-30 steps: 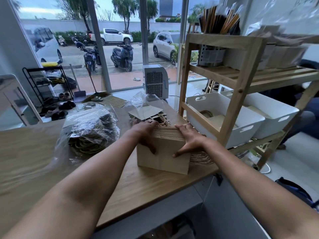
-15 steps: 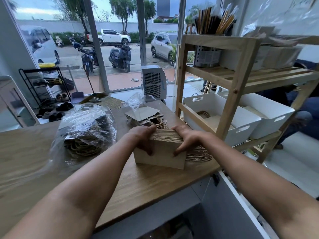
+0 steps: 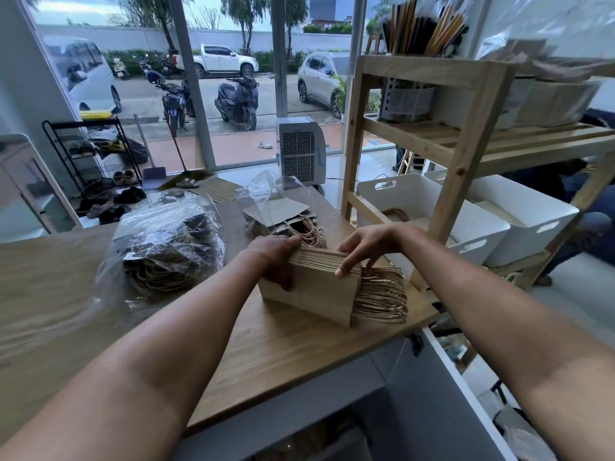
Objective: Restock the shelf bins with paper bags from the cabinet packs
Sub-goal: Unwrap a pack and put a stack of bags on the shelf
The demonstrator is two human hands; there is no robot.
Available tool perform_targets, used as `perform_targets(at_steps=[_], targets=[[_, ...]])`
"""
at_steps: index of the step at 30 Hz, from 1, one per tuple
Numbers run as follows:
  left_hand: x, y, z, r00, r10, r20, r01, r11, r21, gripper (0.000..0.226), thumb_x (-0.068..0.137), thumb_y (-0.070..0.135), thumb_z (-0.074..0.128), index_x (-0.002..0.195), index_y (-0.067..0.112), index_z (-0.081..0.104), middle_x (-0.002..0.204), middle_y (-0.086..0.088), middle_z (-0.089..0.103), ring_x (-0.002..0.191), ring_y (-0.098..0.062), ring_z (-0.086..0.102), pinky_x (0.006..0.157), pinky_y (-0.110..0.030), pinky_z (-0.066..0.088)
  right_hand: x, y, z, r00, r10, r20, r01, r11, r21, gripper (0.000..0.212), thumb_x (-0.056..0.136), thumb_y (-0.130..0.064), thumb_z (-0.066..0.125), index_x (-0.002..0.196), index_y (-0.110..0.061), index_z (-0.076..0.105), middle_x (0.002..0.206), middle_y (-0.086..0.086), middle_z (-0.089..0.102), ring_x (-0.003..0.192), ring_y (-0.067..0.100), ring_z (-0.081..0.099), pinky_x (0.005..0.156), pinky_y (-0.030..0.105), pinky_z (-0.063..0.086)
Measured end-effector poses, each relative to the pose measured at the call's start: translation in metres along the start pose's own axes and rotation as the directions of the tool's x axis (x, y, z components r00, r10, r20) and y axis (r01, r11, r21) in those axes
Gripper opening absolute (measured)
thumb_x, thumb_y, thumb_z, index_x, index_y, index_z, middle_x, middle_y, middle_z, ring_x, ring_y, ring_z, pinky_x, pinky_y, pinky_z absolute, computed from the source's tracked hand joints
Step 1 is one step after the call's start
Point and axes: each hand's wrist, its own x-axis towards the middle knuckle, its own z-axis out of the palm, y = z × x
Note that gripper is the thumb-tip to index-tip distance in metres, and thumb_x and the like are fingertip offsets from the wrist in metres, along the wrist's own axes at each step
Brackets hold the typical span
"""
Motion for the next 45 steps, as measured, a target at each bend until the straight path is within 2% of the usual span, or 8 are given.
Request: perform_targets(at_steps=[12,18,23,28,33,36,41,45], targets=[[0.003,-0.002,0.002,1.0,-0.005,-0.003,0.005,0.999,-0.04,0.095,0.06,0.046,0.085,0.138,0.027,0.034,0.137,-0.004,0.051,0.127,-0.025,0.048,0.102,-0.036,0.042,0.007,0.008,-0.009,1.0,-0.026,0.002,0.026,0.992,0.123,0.045,0.085,-0.026,0.07,0.123,-0.005,0.064,0.119,0.013,0.066,0.103,0.013,0.059,0.099,0.036,0.048],[0.007,-0.003,0.004,1.0,0.003,-0.006,-0.004,0.999,-0.054,0.095,0.054,0.047,0.087,0.134,0.026,0.038,0.135,-0.002,0.052,0.126,-0.024,0.049,0.103,-0.035,0.043,0.012,0.024,0.0,0.992,-0.038,-0.119,0.065,0.969,0.237,0.033,0.085,-0.039,0.068,0.112,-0.02,0.07,0.095,-0.007,0.066,0.091,0.01,0.057,0.079,0.023,0.048],[0.008,-0.004,0.004,1.0,0.001,-0.003,-0.001,0.998,-0.06,0.095,0.054,0.046,0.087,0.133,0.027,0.039,0.135,-0.002,0.052,0.126,-0.025,0.049,0.103,-0.037,0.043,0.012,0.029,0.011,0.984,0.014,-0.177,0.047,0.941,0.336,0.055,0.067,-0.065,0.066,0.097,-0.019,0.077,0.098,0.006,0.07,0.089,0.022,0.061,0.097,0.043,0.051],[0.01,-0.002,0.005,1.0,-0.015,-0.006,0.014,0.998,-0.063,0.098,0.052,0.048,0.088,0.134,0.027,0.038,0.134,-0.003,0.053,0.125,-0.025,0.049,0.103,-0.039,0.043,0.01,0.021,0.015,0.962,0.047,-0.269,0.032,0.959,0.282,0.04,0.088,-0.059,0.051,0.085,-0.025,0.073,0.09,0.001,0.069,0.089,0.02,0.061,0.096,0.037,0.048],[0.009,-0.002,0.004,0.998,0.001,-0.056,-0.008,0.992,-0.126,0.081,0.05,0.046,0.089,0.119,0.029,0.051,0.124,-0.001,0.061,0.115,-0.024,0.056,0.095,-0.036,0.048,0.003,0.02,0.023,0.929,0.025,-0.369,0.038,0.986,0.163,0.07,0.082,-0.077,0.035,0.099,-0.017,0.068,0.121,0.015,0.065,0.105,0.021,0.059,0.105,0.041,0.041],[0.009,-0.001,0.006,0.997,-0.031,-0.076,0.017,0.983,-0.181,0.077,0.05,0.044,0.089,0.118,0.033,0.054,0.121,0.001,0.063,0.113,-0.023,0.057,0.094,-0.036,0.049,-0.01,0.035,0.031,0.899,-0.014,-0.439,0.104,0.978,0.183,0.099,0.064,-0.091,0.039,0.144,-0.033,0.04,0.156,0.001,0.032,0.14,0.023,0.035,0.115,0.05,0.026],[0.002,-0.019,0.009,0.985,-0.132,-0.111,0.069,0.893,-0.446,0.077,0.05,0.034,0.092,0.119,0.028,0.06,0.115,-0.001,0.065,0.11,-0.024,0.059,0.09,-0.03,0.05,-0.018,0.079,0.039,0.897,-0.027,-0.441,0.356,0.633,0.687,0.137,0.04,-0.088,0.064,0.153,-0.032,0.011,0.159,0.003,0.025,0.144,0.022,0.03,0.12,0.052,0.015],[-0.006,-0.039,0.016,0.979,-0.198,-0.051,0.084,0.616,-0.783,0.083,0.021,0.041,0.087,0.1,0.031,0.063,0.111,-0.008,0.066,0.101,-0.026,0.064,0.086,-0.039,0.057,-0.017,0.082,0.056,0.926,-0.043,-0.374,0.361,0.388,0.848,0.16,0.023,-0.07,0.084,0.154,-0.033,-0.001,0.163,0.0,0.007,0.15,0.018,0.005,0.12,0.047,0.005]])
